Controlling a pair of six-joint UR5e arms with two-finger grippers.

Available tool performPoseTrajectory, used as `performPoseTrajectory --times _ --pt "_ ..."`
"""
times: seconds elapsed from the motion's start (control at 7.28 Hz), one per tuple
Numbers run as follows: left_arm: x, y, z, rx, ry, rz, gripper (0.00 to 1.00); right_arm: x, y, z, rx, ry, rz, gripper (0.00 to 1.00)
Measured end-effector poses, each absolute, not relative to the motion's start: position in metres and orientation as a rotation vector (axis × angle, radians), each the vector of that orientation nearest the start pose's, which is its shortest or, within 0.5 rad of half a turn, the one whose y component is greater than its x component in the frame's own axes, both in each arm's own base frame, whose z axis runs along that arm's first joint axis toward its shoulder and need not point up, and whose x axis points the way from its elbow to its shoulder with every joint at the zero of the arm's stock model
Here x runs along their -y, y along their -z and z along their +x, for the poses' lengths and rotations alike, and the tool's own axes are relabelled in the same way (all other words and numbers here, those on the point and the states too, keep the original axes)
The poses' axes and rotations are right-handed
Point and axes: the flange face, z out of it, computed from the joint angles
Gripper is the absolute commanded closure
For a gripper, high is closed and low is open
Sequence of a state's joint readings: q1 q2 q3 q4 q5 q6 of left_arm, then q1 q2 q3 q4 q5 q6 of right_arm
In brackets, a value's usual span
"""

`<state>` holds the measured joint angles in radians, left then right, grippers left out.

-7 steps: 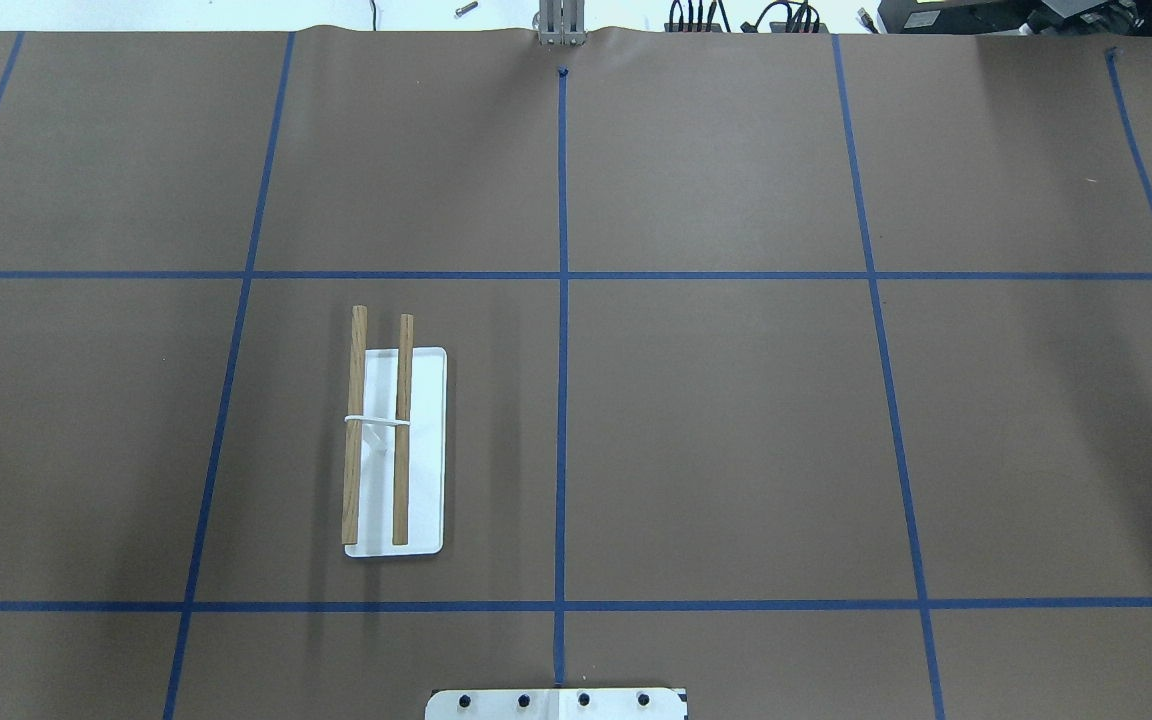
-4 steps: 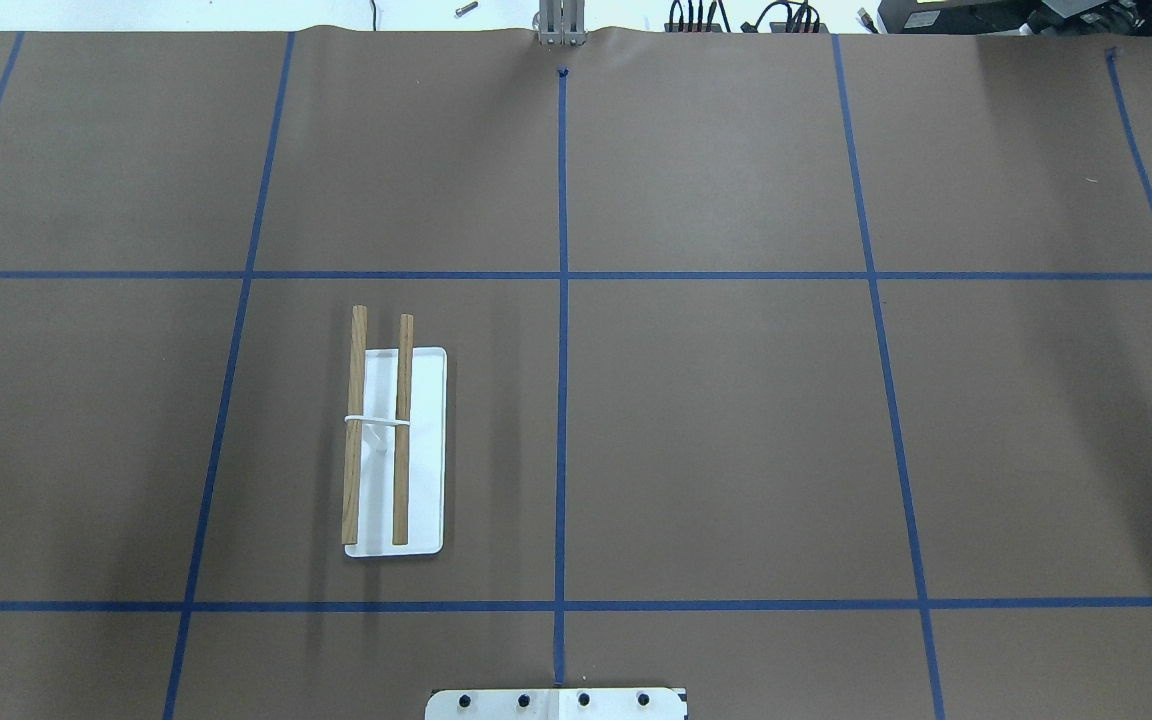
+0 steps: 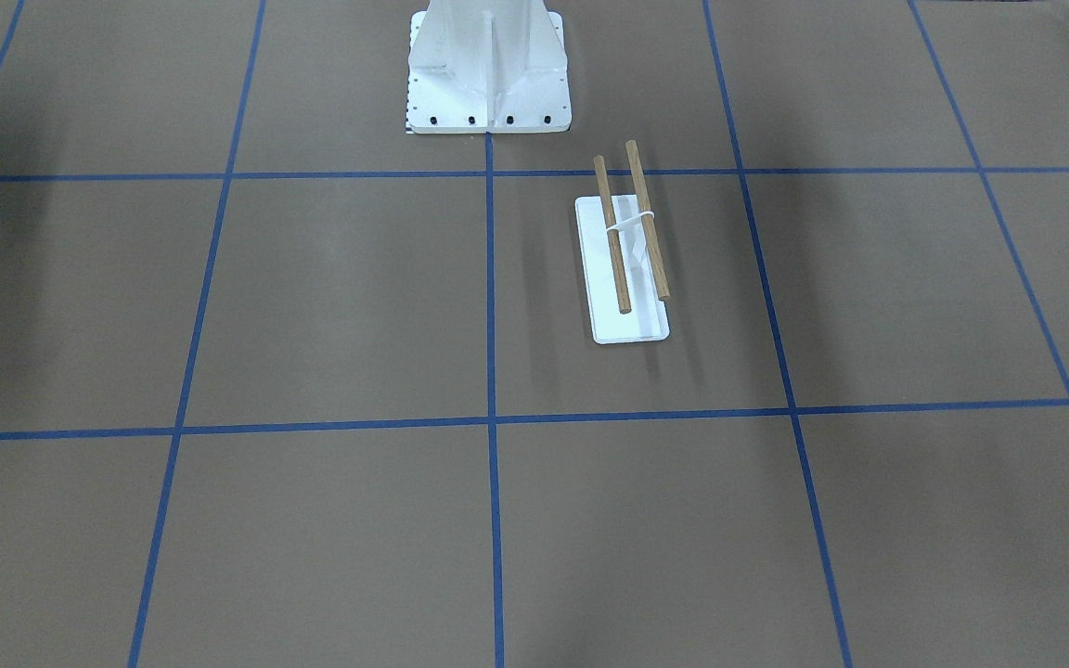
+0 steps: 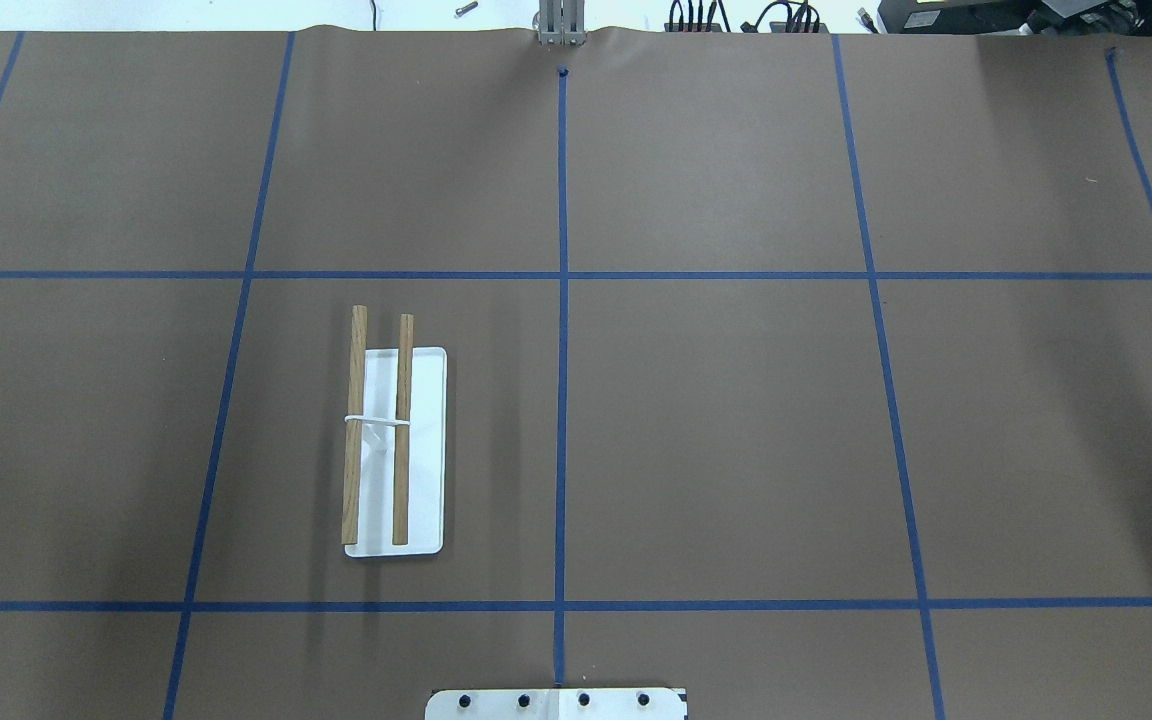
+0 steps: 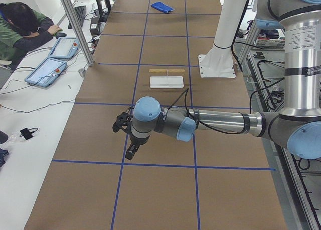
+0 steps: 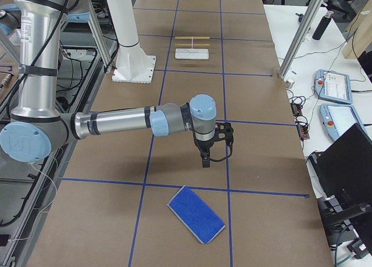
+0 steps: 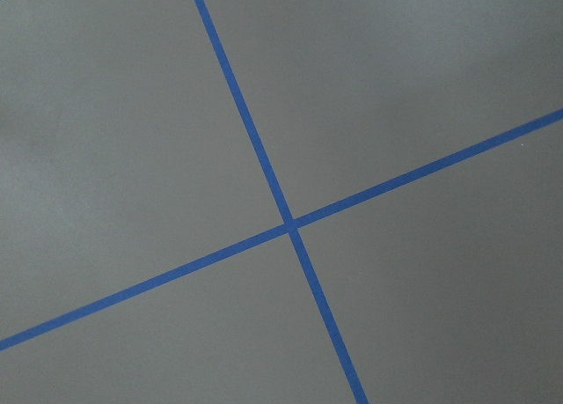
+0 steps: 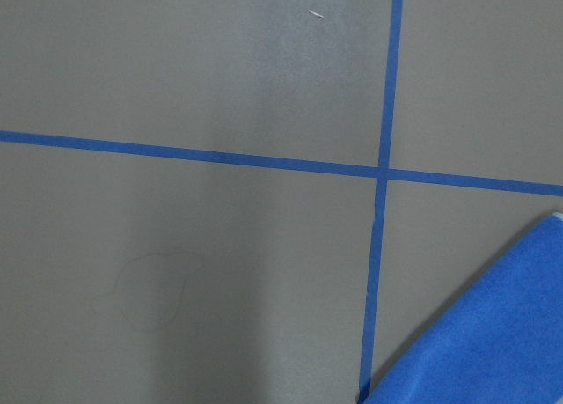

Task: Hang towel on rack

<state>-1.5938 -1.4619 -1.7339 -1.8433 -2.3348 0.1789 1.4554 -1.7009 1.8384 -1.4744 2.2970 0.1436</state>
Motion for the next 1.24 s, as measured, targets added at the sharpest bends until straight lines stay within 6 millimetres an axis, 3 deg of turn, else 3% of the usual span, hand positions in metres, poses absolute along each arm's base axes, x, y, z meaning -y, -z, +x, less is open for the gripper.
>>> performPoseTrajectory --times 0.14,0.55,0.69,0.96,1.24 --pt "0.461 -0.600 -0.075 -0.724 -0.272 0.386 0.02 0.455 -0.600 0.007 0.723 0.076 0.129 0.00" --pt "0.461 -0.600 -0.074 -0.724 -0.272 0.384 0.02 0.458 -0.702 -0.024 0.725 0.087 0.144 0.01" --pt "0.462 -0.600 -0.074 -0.725 -0.273 0.384 0.02 0.453 -0.722 -0.033 0.736 0.063 0.135 0.03" --pt "0.462 -0.600 -0.073 -0.725 -0.274 0.383 0.02 0.441 -0.741 -0.043 0.747 0.005 0.090 0.04" --pt "0.462 -0.600 -0.073 -0.728 -0.275 0.383 0.02 0.434 -0.749 -0.050 0.746 -0.020 0.057 0.10"
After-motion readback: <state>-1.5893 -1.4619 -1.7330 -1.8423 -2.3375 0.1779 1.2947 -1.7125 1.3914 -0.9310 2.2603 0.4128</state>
